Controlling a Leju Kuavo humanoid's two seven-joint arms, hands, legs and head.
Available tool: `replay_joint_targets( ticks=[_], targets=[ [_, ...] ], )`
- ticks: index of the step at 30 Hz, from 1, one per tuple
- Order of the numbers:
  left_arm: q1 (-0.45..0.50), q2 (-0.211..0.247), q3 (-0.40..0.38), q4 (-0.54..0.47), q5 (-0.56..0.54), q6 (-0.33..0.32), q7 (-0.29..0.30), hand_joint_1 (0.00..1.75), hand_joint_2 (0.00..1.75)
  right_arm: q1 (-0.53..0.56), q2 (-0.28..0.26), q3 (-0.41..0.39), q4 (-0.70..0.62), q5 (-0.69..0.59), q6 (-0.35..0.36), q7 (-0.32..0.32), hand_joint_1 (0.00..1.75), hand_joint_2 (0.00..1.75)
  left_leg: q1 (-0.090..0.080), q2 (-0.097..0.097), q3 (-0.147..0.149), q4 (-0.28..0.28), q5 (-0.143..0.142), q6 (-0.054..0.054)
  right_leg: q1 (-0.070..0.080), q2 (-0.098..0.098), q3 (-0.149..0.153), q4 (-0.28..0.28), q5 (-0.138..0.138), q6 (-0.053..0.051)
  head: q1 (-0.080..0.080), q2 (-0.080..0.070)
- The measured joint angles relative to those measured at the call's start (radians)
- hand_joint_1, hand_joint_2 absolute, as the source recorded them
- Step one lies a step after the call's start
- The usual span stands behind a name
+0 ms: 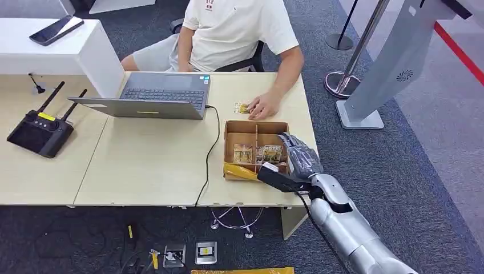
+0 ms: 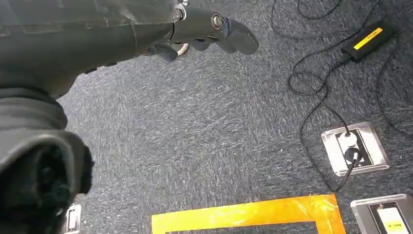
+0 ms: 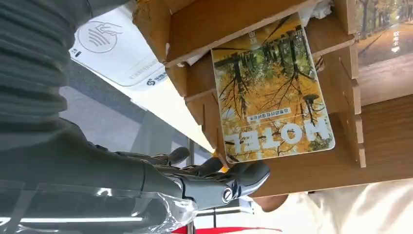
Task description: Pass the card to the sensor for recognition and then transmit it.
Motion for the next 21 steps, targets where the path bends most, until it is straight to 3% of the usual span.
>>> replay_joint_targets(
  ticks=[21],
  targets=[
    [-0.010, -0.005, 0.000, 0.000, -0.019, 0.000, 0.003, 0.00, 0.00, -0.046, 0.031, 0.009, -0.025, 0.034, 0.025, -0.021, 0.00, 1.75, 0.000, 0.000, 0.000, 0.000, 0.000, 0.000, 0.000, 0.000, 0.000, 0.000, 0.000, 0.000, 0.000, 0.000]
  ],
)
